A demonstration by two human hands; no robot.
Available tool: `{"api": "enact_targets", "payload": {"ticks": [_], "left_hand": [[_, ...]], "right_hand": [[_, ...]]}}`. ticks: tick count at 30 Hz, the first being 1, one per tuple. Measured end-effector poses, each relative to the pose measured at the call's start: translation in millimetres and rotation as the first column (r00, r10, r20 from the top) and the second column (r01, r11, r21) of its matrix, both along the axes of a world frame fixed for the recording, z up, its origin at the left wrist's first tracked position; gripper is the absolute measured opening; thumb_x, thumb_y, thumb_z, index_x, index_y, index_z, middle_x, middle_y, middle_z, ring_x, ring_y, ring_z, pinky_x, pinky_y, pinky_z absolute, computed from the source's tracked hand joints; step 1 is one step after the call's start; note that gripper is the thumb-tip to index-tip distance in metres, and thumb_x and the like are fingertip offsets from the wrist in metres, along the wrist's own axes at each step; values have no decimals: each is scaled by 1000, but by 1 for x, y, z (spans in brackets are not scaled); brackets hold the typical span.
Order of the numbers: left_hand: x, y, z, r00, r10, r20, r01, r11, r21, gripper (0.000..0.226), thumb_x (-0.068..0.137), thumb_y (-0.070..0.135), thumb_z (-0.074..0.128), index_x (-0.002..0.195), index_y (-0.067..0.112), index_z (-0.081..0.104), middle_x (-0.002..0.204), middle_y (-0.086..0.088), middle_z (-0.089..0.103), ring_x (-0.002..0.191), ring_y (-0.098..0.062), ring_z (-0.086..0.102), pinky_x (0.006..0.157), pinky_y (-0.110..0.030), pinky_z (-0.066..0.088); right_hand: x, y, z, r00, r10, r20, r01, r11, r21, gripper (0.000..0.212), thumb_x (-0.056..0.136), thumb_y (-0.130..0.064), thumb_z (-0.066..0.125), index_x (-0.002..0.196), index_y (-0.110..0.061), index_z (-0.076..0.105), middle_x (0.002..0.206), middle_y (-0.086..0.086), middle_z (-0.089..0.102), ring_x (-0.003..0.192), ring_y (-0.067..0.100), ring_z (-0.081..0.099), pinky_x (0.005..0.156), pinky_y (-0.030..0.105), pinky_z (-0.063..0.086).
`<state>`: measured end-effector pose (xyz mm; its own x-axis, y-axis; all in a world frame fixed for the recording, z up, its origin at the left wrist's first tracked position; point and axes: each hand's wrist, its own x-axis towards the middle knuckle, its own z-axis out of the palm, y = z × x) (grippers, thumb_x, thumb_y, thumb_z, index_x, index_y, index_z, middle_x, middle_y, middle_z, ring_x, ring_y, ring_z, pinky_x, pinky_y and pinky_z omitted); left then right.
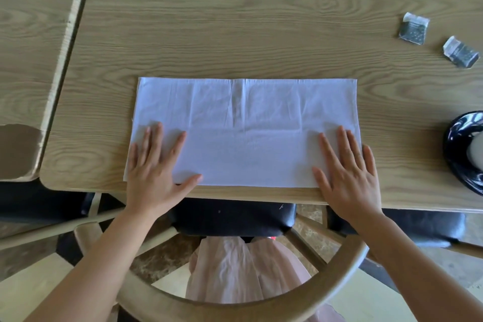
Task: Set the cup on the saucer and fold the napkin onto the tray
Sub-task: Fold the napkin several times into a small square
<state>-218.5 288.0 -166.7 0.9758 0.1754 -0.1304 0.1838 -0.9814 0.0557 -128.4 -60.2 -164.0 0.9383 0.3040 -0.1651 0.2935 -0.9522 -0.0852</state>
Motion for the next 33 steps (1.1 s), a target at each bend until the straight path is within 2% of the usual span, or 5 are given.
{"api": "enact_targets", "payload": {"ticks": [5,9,13,25,33], "left_hand": [[-1,-3,6,999,44,-27,-45,999,-30,81,79,76,9,147,34,6,157,-8,1,144,-25,1,111,-61,10],[11,-46,14,998,52,47,-48,995,-87,73,85,69,9,147,33,0,158,-2,-9,144,-18,-7,108,-60,-8],[36,-121,12,987,-136,87,147,981,-130,66,89,64,11,147,34,0,158,-1,-7,144,-18,-6,111,-55,-9],[52,-153,-6,997,-51,50,55,994,-91,67,86,55,30,146,28,20,156,-7,16,143,-26,12,111,-57,13],[52,-150,-1,998,-56,23,58,991,-122,65,87,52,30,146,28,21,156,-6,17,143,-26,11,111,-56,10]], "right_hand": [[-2,4,9,1000,-9,-3,9,999,51,65,89,-55,21,147,-27,7,156,11,7,143,20,2,115,43,8],[-6,6,22,942,-317,112,293,938,188,65,87,-38,54,143,-20,27,142,24,31,121,37,30,94,55,37],[-3,0,36,844,-522,-125,534,793,295,63,85,-29,58,139,-15,29,132,21,38,117,35,35,90,47,39],[22,-21,54,715,-590,-375,698,625,349,10,84,-25,57,85,-19,65,69,-9,57,79,24,55,58,29,37],[26,-12,54,631,-584,-511,776,465,426,12,82,-18,56,93,-15,54,86,-1,61,76,25,56,71,37,45]]}}
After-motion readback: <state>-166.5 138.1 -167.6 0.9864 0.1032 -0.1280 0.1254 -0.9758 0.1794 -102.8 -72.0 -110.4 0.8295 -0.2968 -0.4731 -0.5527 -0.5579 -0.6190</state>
